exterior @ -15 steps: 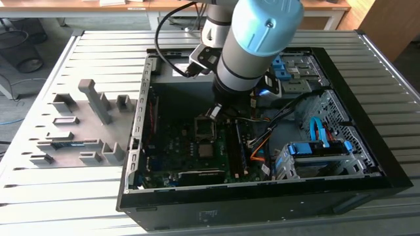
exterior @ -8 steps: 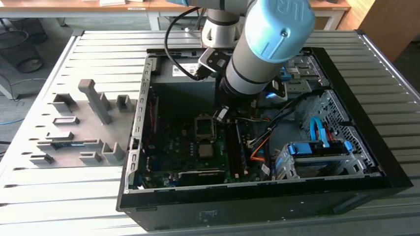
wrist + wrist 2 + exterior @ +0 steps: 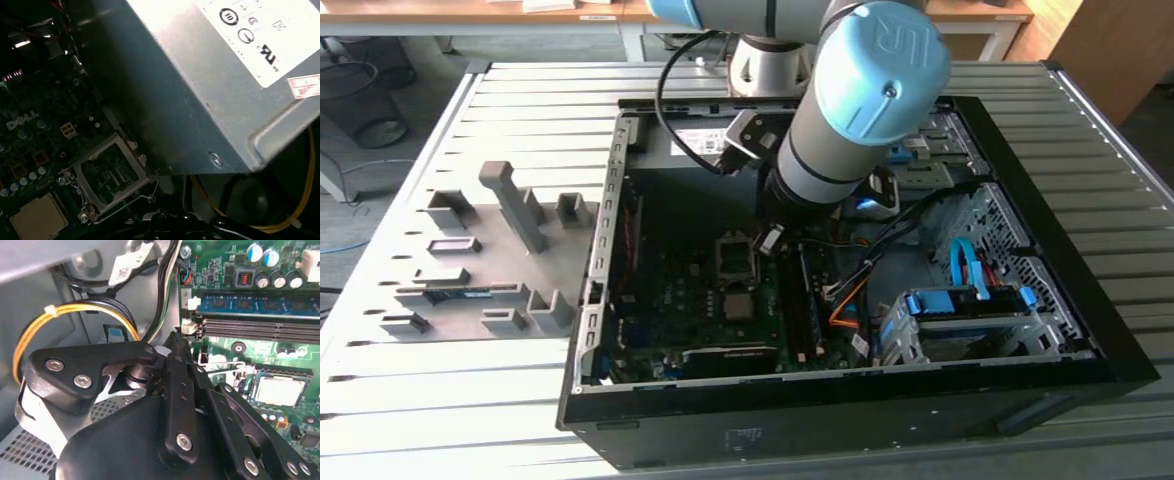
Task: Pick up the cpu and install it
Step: 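Close the cpu cover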
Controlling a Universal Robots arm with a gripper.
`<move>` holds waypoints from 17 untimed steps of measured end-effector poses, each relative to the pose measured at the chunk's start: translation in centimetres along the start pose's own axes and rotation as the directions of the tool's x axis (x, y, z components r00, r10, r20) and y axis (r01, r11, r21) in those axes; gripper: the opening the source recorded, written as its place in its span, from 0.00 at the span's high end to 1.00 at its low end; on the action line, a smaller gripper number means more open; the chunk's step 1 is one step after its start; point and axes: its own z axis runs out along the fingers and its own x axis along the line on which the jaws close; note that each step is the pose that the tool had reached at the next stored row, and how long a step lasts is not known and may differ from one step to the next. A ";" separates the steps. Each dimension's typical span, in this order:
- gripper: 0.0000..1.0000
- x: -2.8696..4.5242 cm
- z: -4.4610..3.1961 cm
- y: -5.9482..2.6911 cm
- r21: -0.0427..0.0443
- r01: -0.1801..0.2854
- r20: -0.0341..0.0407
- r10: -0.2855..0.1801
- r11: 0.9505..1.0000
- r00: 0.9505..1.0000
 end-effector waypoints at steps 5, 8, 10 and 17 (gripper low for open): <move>0.90 -0.16 0.69 0.28 0.000 0.000 0.000 0.000 1.000 1.000; 0.90 -0.29 0.85 0.54 0.000 0.000 0.000 0.000 1.000 1.000; 0.90 -0.24 0.86 0.60 0.000 0.000 0.000 0.000 1.000 1.000; 0.90 0.24 0.86 0.92 0.002 0.000 -0.002 0.000 1.000 1.000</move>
